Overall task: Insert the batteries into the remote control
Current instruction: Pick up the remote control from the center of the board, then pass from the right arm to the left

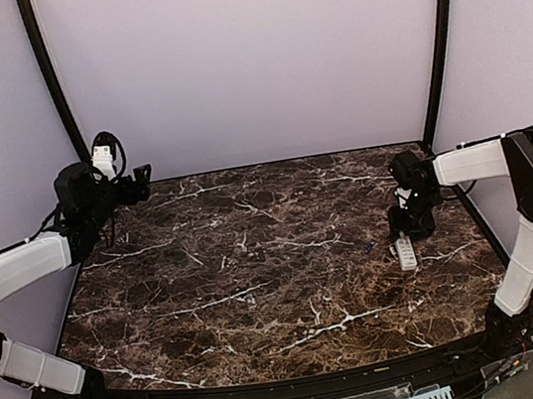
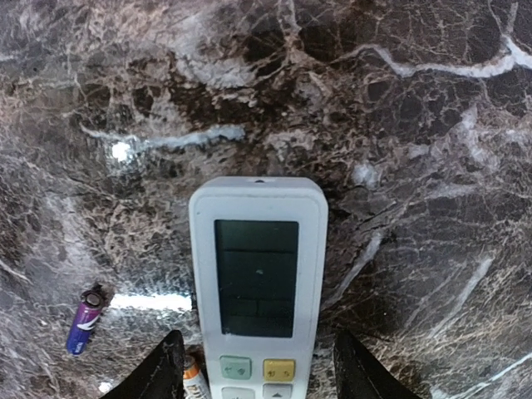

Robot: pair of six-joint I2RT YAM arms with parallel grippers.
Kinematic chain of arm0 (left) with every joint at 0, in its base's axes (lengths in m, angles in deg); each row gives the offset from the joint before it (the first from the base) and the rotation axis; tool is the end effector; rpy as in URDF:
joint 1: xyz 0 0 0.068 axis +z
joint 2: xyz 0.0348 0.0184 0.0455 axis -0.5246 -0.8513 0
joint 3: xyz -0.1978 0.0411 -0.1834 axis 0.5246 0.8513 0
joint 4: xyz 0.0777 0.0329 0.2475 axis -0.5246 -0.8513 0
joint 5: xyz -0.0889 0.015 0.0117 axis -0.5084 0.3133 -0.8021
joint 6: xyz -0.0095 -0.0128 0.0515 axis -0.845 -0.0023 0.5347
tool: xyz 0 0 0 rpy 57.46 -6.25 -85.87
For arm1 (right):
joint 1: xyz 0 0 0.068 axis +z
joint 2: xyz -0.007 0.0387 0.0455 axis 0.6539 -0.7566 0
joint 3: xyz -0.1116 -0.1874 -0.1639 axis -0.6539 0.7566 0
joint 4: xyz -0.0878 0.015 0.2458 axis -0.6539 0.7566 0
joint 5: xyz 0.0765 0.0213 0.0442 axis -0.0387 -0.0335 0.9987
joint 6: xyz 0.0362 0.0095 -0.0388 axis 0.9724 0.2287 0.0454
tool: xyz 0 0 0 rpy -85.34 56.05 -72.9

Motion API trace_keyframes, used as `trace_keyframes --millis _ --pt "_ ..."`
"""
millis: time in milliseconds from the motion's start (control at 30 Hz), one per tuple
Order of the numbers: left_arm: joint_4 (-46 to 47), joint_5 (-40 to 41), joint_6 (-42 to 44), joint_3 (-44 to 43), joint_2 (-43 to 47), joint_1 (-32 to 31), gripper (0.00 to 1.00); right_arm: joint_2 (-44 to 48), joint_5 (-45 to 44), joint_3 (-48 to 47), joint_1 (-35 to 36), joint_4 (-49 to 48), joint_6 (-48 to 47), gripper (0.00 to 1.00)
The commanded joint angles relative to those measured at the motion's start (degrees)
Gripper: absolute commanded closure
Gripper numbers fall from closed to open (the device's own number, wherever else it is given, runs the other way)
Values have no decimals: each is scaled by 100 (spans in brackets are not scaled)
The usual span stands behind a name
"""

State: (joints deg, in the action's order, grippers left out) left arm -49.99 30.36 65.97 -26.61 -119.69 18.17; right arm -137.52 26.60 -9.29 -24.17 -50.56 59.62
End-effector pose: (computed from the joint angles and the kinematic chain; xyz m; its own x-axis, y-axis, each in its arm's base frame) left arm 0.3008 -0.0696 0.3078 0.0094 0.0284 -0.9996 0.1658 0.9857 0.0296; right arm 0.3057 0.0908 0.1608 -0.9584 0.1442 -0.2465 0.1245 0.9878 0.0939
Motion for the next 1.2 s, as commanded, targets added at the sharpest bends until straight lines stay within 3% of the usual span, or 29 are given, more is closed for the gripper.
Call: trace_keyframes --millis 0,167,367,533,600,700,800,933,1067,1167 --pt "-333 -659 -114 -44 -4 -78 7 -144 -316 -95 103 -98 181 46" --pt "-401 -649 -79 39 129 -94 8 -281 -551 -81 118 -144 216 58" --pt "-515 -678 33 133 396 -94 8 -188 -759 -327 116 122 30 83" --pt "-571 -811 272 96 594 -106 9 174 -559 -919 118 531 -620 99" --pt "-540 -990 592 71 682 -145 9 374 -154 -1220 118 704 -1115 100" --pt "-372 -1623 1672 112 872 -297 9 665 1007 -1708 138 994 -1852 100" --pt "-441 -2392 3437 196 961 -751 10 789 1769 -2139 291 1142 -2118 100" --pt "-707 -2481 5573 129 743 -1499 12 703 2823 -2560 744 1075 -2233 100" --pt "-970 -2512 6655 -250 362 -2067 18 458 3616 -2817 1473 876 -2555 100" --pt "-1101 -2670 7140 -401 126 -2332 19 82 3702 -3144 2004 1099 -2822 100"
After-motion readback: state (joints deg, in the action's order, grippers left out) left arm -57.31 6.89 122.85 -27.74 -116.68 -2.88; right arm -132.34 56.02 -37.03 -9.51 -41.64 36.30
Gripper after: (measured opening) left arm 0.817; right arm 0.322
